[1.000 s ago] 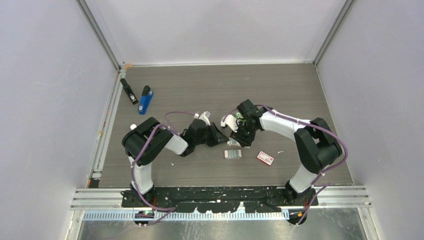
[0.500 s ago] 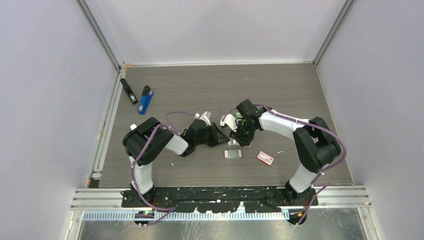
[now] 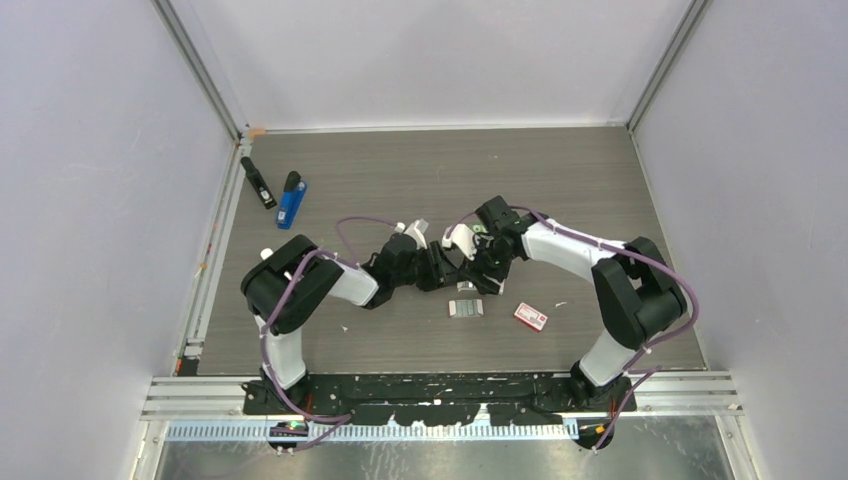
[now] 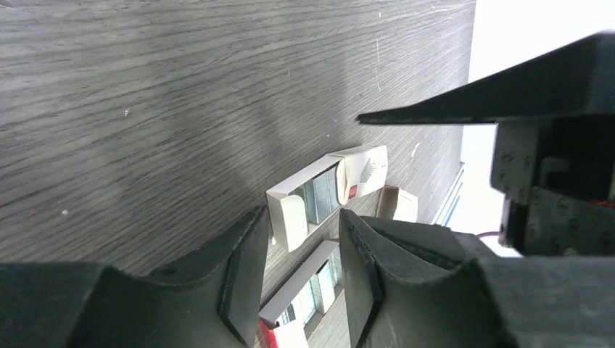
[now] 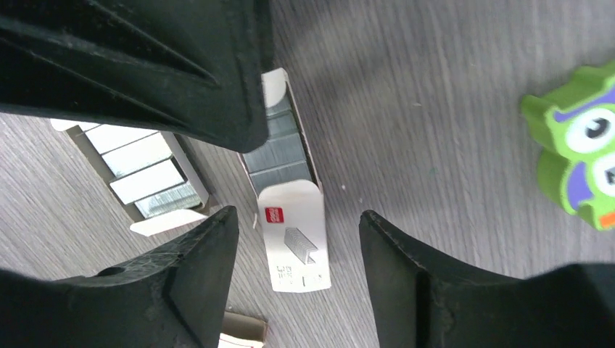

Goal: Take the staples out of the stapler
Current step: Close the staple box at the center of the board.

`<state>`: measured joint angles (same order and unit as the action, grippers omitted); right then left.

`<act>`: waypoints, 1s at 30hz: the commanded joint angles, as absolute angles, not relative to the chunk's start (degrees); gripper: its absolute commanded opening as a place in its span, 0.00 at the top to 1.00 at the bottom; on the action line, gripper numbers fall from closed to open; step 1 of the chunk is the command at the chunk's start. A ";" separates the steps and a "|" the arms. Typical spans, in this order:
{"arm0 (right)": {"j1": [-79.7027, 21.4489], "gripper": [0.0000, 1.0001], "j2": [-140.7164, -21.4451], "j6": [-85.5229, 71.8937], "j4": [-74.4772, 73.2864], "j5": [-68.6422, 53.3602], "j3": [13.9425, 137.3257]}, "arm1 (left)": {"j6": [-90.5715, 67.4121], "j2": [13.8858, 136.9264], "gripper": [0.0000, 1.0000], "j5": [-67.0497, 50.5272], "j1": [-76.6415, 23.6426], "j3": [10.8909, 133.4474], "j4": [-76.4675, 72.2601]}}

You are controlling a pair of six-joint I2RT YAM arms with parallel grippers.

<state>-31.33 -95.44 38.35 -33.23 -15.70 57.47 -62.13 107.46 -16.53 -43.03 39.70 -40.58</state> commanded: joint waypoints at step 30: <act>-18.84 0.88 -89.41 45.90 -48.04 -25.03 60.67 | -49.11 93.41 0.63 -11.30 -42.83 37.18 -25.68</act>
